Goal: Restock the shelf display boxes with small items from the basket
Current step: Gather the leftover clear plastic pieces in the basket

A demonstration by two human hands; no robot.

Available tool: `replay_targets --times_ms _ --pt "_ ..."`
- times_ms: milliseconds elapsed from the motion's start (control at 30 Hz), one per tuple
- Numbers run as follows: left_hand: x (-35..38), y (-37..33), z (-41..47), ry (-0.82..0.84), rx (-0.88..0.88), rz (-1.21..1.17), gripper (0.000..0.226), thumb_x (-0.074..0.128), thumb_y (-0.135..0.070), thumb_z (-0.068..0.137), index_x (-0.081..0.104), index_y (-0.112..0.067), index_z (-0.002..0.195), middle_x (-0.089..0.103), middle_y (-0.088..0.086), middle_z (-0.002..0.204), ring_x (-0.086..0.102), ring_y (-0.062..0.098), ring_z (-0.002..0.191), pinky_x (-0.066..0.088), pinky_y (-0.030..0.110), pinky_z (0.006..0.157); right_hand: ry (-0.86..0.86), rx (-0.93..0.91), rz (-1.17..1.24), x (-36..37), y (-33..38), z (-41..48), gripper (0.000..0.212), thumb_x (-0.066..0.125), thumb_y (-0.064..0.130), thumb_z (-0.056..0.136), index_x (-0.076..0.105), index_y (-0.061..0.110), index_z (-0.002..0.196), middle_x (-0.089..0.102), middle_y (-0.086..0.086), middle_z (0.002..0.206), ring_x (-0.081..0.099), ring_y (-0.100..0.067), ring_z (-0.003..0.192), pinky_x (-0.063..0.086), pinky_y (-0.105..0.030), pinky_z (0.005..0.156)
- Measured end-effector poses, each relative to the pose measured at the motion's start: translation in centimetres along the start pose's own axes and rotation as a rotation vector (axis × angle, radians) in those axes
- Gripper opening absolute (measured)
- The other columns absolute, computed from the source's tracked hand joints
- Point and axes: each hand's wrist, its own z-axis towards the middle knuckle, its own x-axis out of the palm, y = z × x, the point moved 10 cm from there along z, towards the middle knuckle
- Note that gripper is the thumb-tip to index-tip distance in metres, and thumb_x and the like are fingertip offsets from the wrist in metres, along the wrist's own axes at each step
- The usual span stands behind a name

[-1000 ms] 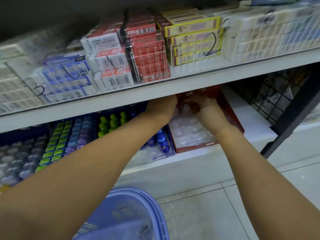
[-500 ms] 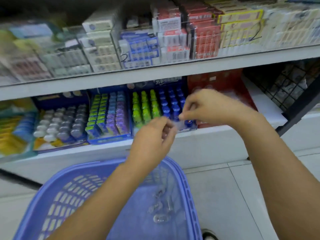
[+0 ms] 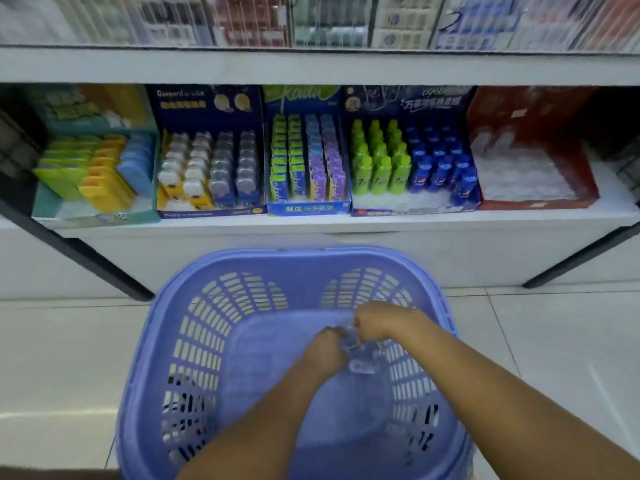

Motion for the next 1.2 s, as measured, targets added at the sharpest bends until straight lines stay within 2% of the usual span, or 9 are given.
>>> replay_targets --times_ms 200,400,567,700,800,933,1000,1100,1200 --pt "1.9 1.4 1.3 -0.046 -0.057 0.069 0.040 0.058 -0.020 0.086 0.054 -0.018 0.126 0.055 0.008 0.124 0.052 0.023 0.115 0.037 0.027 0.095 -0.001 0.088 0.039 4.3 -2.2 2.3 0.036 0.051 0.021 0.092 0.056 0.007 0.125 0.054 -0.019 0.130 0.054 -0.033 0.117 0.041 -0.031 0.092" --pt "2.0 3.4 2.9 -0.032 -0.091 -0.017 0.035 0.064 -0.023 0.084 0.061 -0.013 0.117 0.062 0.011 0.117 0.056 0.024 0.110 0.039 0.029 0.093 -0.086 0.217 -0.056 6.8 -3.6 4.9 0.043 0.035 0.018 0.099 0.030 0.002 0.139 0.050 -0.019 0.131 0.055 -0.036 0.114 0.047 -0.042 0.087" --pt "1.3 5.3 2.9 -0.056 -0.130 -0.084 0.031 0.068 -0.028 0.082 0.061 -0.010 0.106 0.065 0.010 0.110 0.058 0.025 0.104 0.040 0.031 0.084 -0.069 0.279 -0.069 7.7 -4.4 6.8 0.039 0.028 0.022 0.102 0.034 0.006 0.137 0.052 -0.016 0.132 0.052 -0.033 0.121 0.041 -0.039 0.097" --pt "0.8 6.2 2.5 -0.051 -0.154 -0.116 0.035 0.069 -0.034 0.081 0.061 -0.006 0.102 0.067 0.011 0.104 0.062 0.025 0.099 0.043 0.031 0.078 0.002 0.279 -0.224 8.3 -4.2 7.0 0.038 0.033 0.010 0.099 0.041 0.005 0.136 0.045 -0.012 0.141 0.046 -0.029 0.128 0.039 -0.037 0.102" --pt "-0.2 6.9 2.1 -0.069 -0.195 -0.179 0.037 0.077 -0.023 0.074 0.063 -0.002 0.101 0.067 0.014 0.105 0.062 0.026 0.098 0.042 0.029 0.076 0.075 0.218 -0.273 8.1 -2.9 6.1 0.037 0.048 0.014 0.094 0.048 0.007 0.131 0.049 -0.010 0.137 0.049 -0.028 0.125 0.043 -0.038 0.099" --pt "-2.6 6.4 2.0 -0.012 -0.240 -0.334 0.019 0.071 -0.017 0.081 0.069 0.001 0.082 0.064 0.024 0.073 0.064 0.032 0.069 0.046 0.038 0.064 0.113 0.031 -0.007 4.4 0.7 4.0 0.022 0.067 0.022 0.079 0.065 0.007 0.096 0.066 -0.012 0.093 0.064 -0.025 0.084 0.052 -0.032 0.078" --pt "-4.3 5.0 1.7 0.036 -0.217 -0.495 0.015 0.067 -0.008 0.084 0.064 -0.005 0.069 0.050 0.011 0.054 0.045 0.019 0.051 0.038 0.031 0.056 0.067 -0.074 0.247 0.4 2.1 1.8 0.015 0.066 0.024 0.083 0.060 0.011 0.083 0.059 -0.009 0.077 0.054 -0.019 0.066 0.045 -0.027 0.062" --pt "-7.3 2.3 0.6 0.050 -0.236 -0.679 0.019 0.060 -0.008 0.089 0.059 -0.008 0.071 0.051 0.007 0.054 0.046 0.010 0.040 0.038 0.018 0.045 0.031 -0.304 0.705 -5.5 3.6 -2.6 0.010 0.065 0.017 0.087 0.062 0.012 0.095 0.061 -0.005 0.089 0.054 -0.017 0.083 0.042 -0.029 0.073" --pt "-10.0 -2.7 -1.1 0.117 -0.128 -0.654 0.012 0.062 -0.021 0.090 0.065 -0.009 0.090 0.059 0.007 0.067 0.051 0.005 0.042 0.042 0.016 0.044 0.036 -0.631 1.269 -11.1 4.0 -8.0 0.028 0.057 0.002 0.083 0.059 0.004 0.110 0.063 -0.007 0.100 0.058 -0.017 0.092 0.044 -0.027 0.085"
